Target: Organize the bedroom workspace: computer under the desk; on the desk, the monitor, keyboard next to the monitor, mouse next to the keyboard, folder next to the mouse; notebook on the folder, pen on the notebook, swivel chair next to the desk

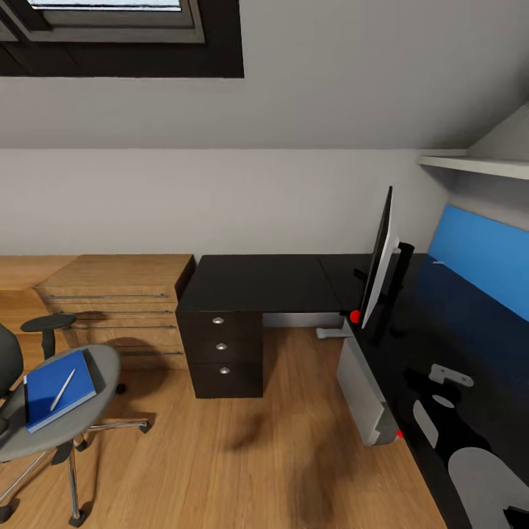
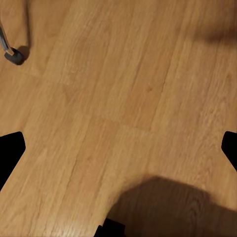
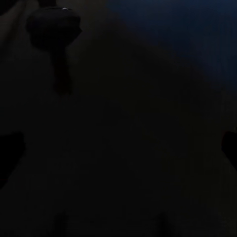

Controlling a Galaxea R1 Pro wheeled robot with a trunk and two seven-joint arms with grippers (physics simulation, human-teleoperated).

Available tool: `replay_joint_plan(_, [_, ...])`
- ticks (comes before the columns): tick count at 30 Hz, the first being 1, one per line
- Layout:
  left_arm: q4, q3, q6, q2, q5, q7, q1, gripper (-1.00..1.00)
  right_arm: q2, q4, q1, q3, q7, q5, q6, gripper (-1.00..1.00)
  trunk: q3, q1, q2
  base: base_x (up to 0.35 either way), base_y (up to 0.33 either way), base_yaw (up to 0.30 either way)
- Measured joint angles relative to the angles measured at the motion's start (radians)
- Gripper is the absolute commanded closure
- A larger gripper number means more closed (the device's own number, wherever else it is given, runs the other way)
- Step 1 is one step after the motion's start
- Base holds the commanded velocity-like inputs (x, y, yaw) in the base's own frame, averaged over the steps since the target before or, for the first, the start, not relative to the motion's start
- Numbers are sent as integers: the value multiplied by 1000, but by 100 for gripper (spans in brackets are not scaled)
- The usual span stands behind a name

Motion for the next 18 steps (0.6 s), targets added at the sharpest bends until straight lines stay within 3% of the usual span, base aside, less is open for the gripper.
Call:
replay_joint_plan(4, [-1, -1, 0, 0, -1, 0, 0, -100, 0, 0, 1, 1, 2, 5, -2, -100, 0, 0, 0, 26, 0, 0])
replay_joint_plan(6, [0, -2, 0, -1, -1, -1, 0, -100, -1, 0, 3, 3, 4, 23, -4, -100, 0, -1, 0, 266, -51, 0])
replay_joint_plan(12, [0, -3, 0, 0, -2, -1, 0, -100, -1, 0, 3, 4, 6, 30, -5, -100, 0, 0, 0, 257, -61, 0])
replay_joint_plan(18, [0, -3, 0, 0, -2, 0, 0, -100, -3, 1, 3, 4, 7, 31, -1, -100, 0, 0, 0, 83, -23, 0])
